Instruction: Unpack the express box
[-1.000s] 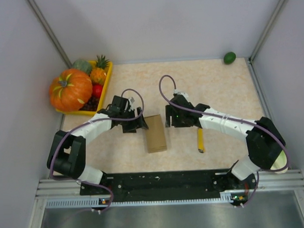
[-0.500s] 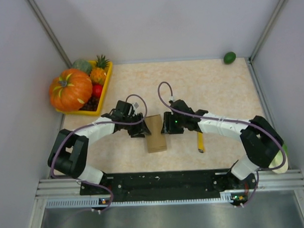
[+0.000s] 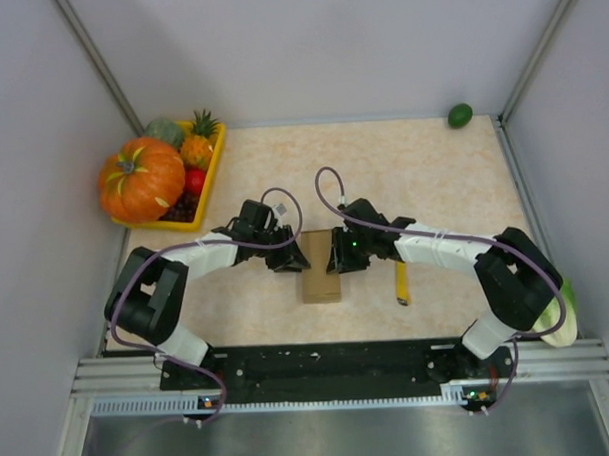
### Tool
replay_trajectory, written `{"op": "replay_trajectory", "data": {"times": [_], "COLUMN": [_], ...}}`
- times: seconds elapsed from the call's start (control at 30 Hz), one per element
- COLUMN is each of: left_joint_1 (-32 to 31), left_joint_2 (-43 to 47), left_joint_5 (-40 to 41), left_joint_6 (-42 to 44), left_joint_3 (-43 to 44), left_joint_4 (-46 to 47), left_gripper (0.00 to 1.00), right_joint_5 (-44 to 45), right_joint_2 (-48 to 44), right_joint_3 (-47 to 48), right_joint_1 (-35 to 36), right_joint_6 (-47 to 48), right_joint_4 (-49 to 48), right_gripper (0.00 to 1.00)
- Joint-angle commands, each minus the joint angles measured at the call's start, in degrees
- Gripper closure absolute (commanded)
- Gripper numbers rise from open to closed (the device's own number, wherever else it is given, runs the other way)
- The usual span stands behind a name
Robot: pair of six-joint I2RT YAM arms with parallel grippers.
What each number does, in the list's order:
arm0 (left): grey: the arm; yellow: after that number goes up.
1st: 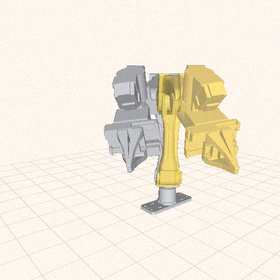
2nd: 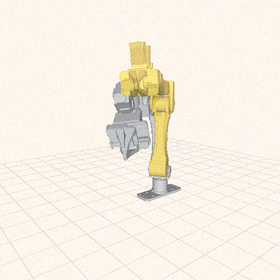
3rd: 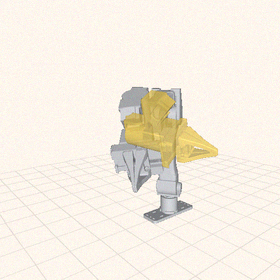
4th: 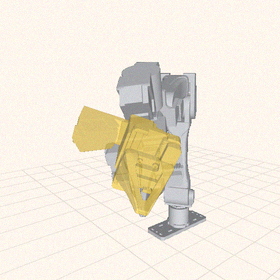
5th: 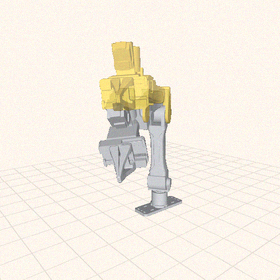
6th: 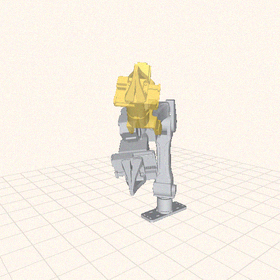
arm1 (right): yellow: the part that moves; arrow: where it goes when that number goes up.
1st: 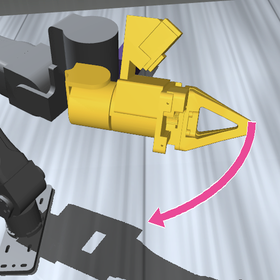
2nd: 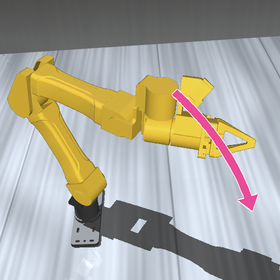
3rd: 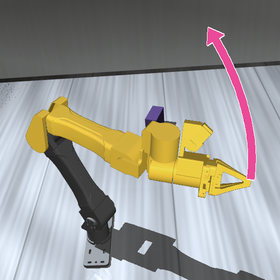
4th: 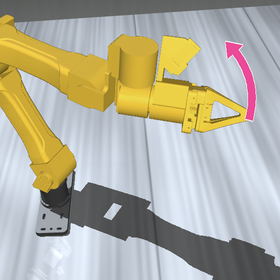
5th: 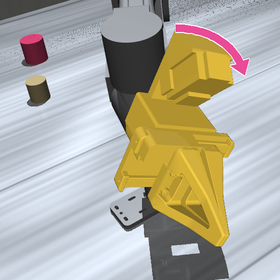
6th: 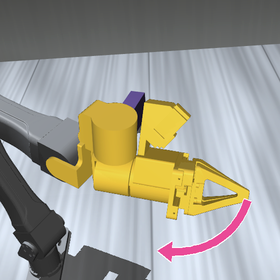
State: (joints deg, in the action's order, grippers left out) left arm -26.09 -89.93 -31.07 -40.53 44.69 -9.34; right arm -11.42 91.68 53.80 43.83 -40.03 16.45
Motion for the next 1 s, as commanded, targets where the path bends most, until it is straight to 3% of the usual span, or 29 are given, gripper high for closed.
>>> {"op": "replay_trajectory", "data": {"times": [0.0, 0.2, 0.5, 0.73, 0.97], "left_joint_1": [-3.3, -3.8, -3.8, -3.8, -3.8], "left_joint_2": [-2.7, -2.4, -1.6, 0.5, 0.8], "left_joint_5": [-3.6, -3.1, 1.7, 7.9, 9.1], "left_joint_6": [-4.4, -5.3, -2.9, 0.8, 1.0], "left_joint_3": [2.1, 1.6, 0.5, 0.3, 0.0], "left_joint_4": [10.7, 12.8, 9.5, 1.7, 0.5], "left_gripper": [0.67, 0.66, 0.57, 0.56, 0.58], "right_joint_5": [-3.3, -1.2, 0.7, 0.3, -0.2], "right_joint_2": [-3.3, -6.0, -7.8, -7.1, -5.0], "right_joint_3": [4.0, 4.8, 5.1, 6.7, 9.1], "right_joint_1": [0.9, 1.8, 2.6, 3.6, 4.7], "right_joint_6": [1.1, 1.2, 3.8, 5.1, 6.4], "right_joint_4": [-0.9, 0.7, 1.8, 2.3, 2.1], "right_gripper": [0.66, 0.67, 0.66, 0.65, 0.64]}}
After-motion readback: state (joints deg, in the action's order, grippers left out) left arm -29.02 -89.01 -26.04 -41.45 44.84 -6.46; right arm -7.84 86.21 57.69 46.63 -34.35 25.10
